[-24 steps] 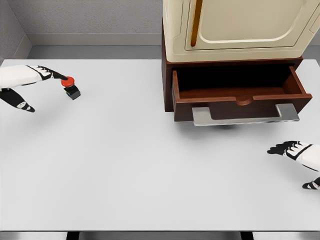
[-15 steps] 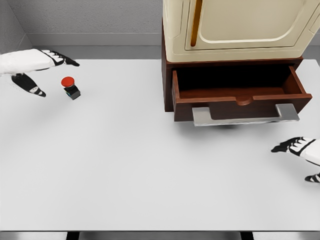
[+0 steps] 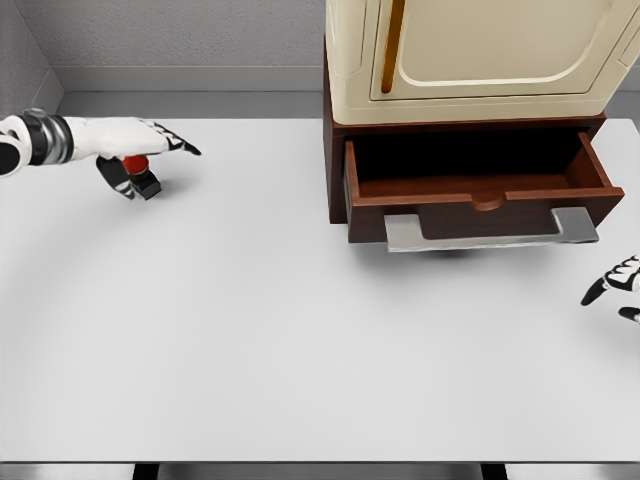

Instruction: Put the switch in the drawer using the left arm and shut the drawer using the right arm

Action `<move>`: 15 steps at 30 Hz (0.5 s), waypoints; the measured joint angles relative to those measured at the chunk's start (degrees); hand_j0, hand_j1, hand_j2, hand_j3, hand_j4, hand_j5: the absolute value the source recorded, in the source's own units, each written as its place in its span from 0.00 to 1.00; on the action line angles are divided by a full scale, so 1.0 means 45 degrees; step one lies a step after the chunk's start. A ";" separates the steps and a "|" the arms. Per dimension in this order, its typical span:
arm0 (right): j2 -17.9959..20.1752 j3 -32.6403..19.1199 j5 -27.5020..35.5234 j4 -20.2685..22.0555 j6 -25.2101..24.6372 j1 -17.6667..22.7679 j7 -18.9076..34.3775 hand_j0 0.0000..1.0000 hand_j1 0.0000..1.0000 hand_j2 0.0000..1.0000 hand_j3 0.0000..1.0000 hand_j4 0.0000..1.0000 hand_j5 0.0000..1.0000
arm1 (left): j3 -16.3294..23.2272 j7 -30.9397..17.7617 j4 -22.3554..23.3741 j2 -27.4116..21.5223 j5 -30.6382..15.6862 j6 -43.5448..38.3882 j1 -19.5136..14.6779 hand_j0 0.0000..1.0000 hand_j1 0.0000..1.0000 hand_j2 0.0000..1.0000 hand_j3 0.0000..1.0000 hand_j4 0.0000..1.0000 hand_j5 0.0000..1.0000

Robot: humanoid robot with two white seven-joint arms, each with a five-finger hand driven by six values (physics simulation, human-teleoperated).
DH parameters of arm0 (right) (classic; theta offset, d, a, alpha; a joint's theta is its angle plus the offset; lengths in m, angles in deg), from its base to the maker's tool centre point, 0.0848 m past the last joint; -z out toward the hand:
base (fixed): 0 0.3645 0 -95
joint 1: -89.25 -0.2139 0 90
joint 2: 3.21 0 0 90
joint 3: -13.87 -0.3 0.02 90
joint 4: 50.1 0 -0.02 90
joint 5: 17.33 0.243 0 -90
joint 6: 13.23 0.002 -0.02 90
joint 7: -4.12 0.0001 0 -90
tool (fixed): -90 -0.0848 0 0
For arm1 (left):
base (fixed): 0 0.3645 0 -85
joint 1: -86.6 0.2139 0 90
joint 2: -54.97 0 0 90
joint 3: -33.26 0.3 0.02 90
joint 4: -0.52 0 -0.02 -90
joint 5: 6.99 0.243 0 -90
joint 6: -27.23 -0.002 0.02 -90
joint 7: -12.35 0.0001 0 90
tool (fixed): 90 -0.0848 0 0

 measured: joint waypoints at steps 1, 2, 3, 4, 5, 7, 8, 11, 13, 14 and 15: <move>0.0018 0.0176 0.0056 0.0003 0.0000 -0.0059 0.0000 0.57 0.57 0.57 0.57 0.57 0.57 | -0.0014 0.0000 0.0027 -0.0023 0.0092 0.0000 -0.0020 1.00 1.00 1.00 1.00 1.00 1.00; 0.0031 0.0320 0.0095 0.0010 0.0002 -0.0078 0.0001 0.57 0.57 0.57 0.57 0.57 0.57 | -0.0027 0.0000 0.0047 -0.0040 0.0161 0.0001 -0.0039 1.00 1.00 1.00 1.00 1.00 1.00; 0.0040 0.0427 0.0123 0.0015 0.0003 -0.0117 0.0001 0.57 0.57 0.57 0.57 0.57 0.57 | -0.0036 0.0000 0.0065 -0.0052 0.0212 0.0000 -0.0059 1.00 1.00 1.00 1.00 1.00 1.00; 0.0047 0.0503 0.0143 0.0018 0.0004 -0.0137 0.0001 0.57 0.57 0.57 0.57 0.57 0.57 | -0.0043 0.0000 0.0081 -0.0060 0.0259 0.0000 -0.0059 1.00 1.00 1.00 1.00 1.00 1.00; 0.0051 0.0560 0.0157 0.0020 0.0004 -0.0156 0.0001 0.57 0.57 0.57 0.57 0.57 0.57 | -0.0041 0.0000 0.0096 -0.0061 0.0378 -0.0001 -0.0078 0.99 0.99 0.99 0.99 0.99 0.99; 0.0057 0.0645 0.0192 0.0023 0.0004 -0.0176 0.0001 0.56 0.56 0.56 0.56 0.56 0.56 | -0.0017 0.0000 0.0110 -0.0026 0.0718 0.0000 -0.0078 0.99 0.99 0.99 0.99 0.99 0.99; 0.0059 0.0672 0.0220 0.0024 0.0004 -0.0234 0.0001 0.55 0.55 0.55 0.55 0.55 0.55 | -0.0012 0.0000 0.0118 -0.0014 0.0841 0.0000 -0.0078 0.98 0.98 0.98 0.98 0.98 0.98; 0.0063 0.0721 0.0513 0.0028 0.0004 -0.0332 0.0001 0.56 0.56 0.56 0.56 0.56 0.56 | 0.0009 0.0000 0.0141 0.0005 0.1142 0.0000 -0.0078 0.94 0.94 0.94 0.94 0.94 0.94; 0.0078 0.0727 0.0681 0.0030 0.0004 -0.0332 0.0001 0.56 0.56 0.56 0.56 0.56 0.56 | -0.0001 0.0000 0.0148 0.0007 0.1282 0.0000 -0.0098 0.92 0.92 0.92 0.92 0.92 0.92; 0.0090 0.0729 0.0791 0.0030 0.0004 -0.0352 0.0001 0.56 0.56 0.56 0.56 0.56 0.56 | -0.0011 0.0000 0.0150 -0.0002 0.1326 0.0000 -0.0078 0.92 0.92 0.92 0.92 0.92 0.92; 0.0116 0.0730 0.0886 0.0029 0.0004 -0.0391 0.0001 0.57 0.57 0.57 0.57 0.57 0.57 | -0.0020 0.0000 0.0155 -0.0008 0.1356 -0.0001 -0.0098 0.92 0.92 0.92 0.92 0.92 0.92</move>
